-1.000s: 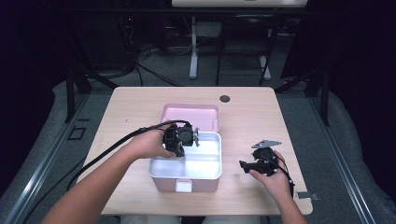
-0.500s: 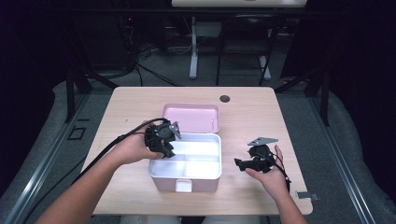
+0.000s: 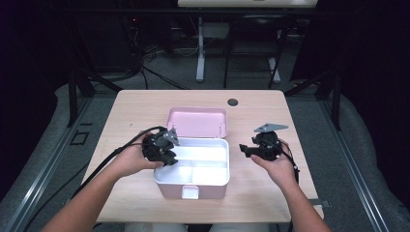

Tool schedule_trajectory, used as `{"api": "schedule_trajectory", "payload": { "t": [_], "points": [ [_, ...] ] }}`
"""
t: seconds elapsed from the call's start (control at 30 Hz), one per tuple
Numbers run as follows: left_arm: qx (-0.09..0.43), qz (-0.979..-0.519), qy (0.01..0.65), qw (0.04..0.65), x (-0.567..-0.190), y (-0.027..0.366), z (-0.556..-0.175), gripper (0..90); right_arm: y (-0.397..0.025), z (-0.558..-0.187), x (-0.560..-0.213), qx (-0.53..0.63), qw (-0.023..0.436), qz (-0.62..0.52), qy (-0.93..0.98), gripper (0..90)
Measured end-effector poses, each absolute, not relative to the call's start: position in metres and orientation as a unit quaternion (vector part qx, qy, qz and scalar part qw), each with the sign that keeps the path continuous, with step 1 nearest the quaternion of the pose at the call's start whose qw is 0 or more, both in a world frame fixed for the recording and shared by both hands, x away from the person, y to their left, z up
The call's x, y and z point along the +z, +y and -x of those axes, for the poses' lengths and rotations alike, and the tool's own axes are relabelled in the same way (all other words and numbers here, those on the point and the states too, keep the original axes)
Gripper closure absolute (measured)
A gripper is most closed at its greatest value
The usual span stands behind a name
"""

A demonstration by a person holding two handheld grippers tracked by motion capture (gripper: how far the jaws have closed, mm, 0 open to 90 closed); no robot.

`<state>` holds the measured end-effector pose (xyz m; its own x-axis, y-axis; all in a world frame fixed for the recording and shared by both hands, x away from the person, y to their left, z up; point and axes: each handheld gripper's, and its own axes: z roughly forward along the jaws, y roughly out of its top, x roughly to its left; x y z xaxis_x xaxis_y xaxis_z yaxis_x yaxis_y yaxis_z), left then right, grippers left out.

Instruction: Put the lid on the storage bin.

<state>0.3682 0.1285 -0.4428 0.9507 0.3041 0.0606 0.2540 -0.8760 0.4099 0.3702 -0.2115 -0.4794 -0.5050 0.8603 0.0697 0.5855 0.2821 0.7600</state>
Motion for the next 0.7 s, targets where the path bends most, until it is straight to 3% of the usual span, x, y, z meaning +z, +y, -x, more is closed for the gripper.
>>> {"api": "schedule_trajectory", "payload": {
  "t": [0.3, 0.7],
  "points": [
    [0.068, -0.969, 0.138, 0.195, -0.447, 0.127, -0.365, 77.8, -0.194, -0.415, -0.458, 0.394, 0.177, -0.5, 0.75, 49.9],
    [0.062, -0.969, 0.134, 0.196, -0.447, 0.127, -0.367, 78.3, -0.163, -0.47, -0.457, 0.378, 0.155, -0.541, 0.736, 55.5]
  ]
}}
